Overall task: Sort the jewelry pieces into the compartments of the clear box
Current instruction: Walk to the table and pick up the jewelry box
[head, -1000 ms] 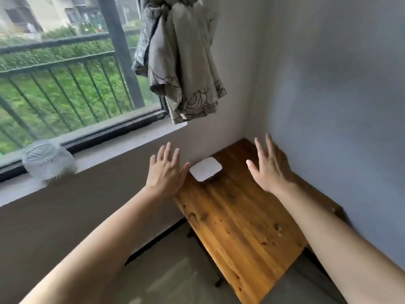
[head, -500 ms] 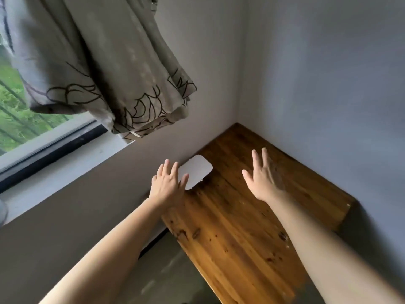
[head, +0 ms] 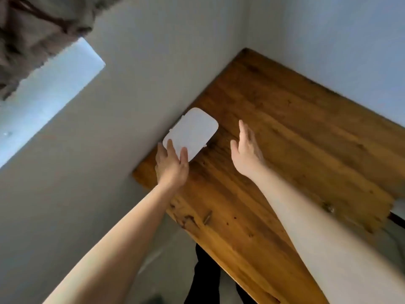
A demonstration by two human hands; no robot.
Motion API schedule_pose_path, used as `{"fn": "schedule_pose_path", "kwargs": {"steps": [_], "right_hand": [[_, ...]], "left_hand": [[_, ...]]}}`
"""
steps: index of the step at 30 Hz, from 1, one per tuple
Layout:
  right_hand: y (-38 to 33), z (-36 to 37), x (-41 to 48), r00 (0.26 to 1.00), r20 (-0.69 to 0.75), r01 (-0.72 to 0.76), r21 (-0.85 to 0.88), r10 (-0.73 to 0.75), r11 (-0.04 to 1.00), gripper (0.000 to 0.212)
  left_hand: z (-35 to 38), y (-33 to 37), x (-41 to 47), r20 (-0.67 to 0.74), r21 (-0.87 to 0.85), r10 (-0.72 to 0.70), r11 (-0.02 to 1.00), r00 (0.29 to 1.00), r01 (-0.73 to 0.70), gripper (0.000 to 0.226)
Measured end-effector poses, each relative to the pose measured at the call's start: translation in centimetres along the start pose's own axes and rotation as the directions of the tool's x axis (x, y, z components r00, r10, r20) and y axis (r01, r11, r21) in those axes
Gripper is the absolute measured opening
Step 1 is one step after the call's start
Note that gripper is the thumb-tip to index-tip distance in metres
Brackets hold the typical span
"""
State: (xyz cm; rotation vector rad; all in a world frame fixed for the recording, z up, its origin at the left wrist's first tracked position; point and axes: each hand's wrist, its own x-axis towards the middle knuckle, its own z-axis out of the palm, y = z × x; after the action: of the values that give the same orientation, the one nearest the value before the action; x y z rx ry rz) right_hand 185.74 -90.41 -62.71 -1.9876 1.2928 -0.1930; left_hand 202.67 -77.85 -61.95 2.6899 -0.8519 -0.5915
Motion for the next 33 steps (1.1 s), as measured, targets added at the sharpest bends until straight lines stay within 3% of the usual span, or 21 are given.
{"fn": "schedule_pose_path", "kwargs": {"steps": [3,7,13,19,21,25,33], "right_hand": [[0.2,3.4,1.9,0.999,-0.037,-0.033,0.109,0.037,0.993,0.062],[0.3,6.0,4.1,0.999,-0.004,-0.051,0.265,0.054,0.963,0.061],[2.5,5.4,2.0,1.000,0.003,-0.020,0.298,0.020,0.954,0.062],[7.6,3.9,-4.9,0.982,-0.150,-0.073,0.275,0.117,0.959,0.053],[8.8,4.1,-7.0,0.978,-0.161,-0.086,0.268,0.132,0.960,0.054],[9.9,4.4,-8.8,0.982,-0.142,-0.088,0.235,0.124,0.968,0.059],[10.0,4.3,-8.9,0.980,-0.141,-0.066,0.434,0.140,0.898,0.056]], "left_hand": [[2.4,-1.1,1.2,-0.057,-0.160,-0.067,0.985,0.996,0.057,0.076],[3.9,-2.3,2.6,-0.050,-0.284,-0.004,0.959,0.999,-0.010,0.091],[5.3,-2.4,0.5,0.016,-0.192,0.164,0.969,0.986,-0.158,0.093],[7.3,-2.3,-6.1,0.150,-0.143,0.316,0.945,0.937,-0.296,0.112],[8.1,-2.3,-7.9,0.159,-0.125,0.322,0.944,0.933,-0.305,0.121],[8.6,-2.0,-9.8,0.095,-0.189,0.266,0.951,0.959,-0.245,0.113],[7.4,-2.5,-9.0,0.095,-0.106,0.302,0.951,0.949,-0.292,0.104]]}}
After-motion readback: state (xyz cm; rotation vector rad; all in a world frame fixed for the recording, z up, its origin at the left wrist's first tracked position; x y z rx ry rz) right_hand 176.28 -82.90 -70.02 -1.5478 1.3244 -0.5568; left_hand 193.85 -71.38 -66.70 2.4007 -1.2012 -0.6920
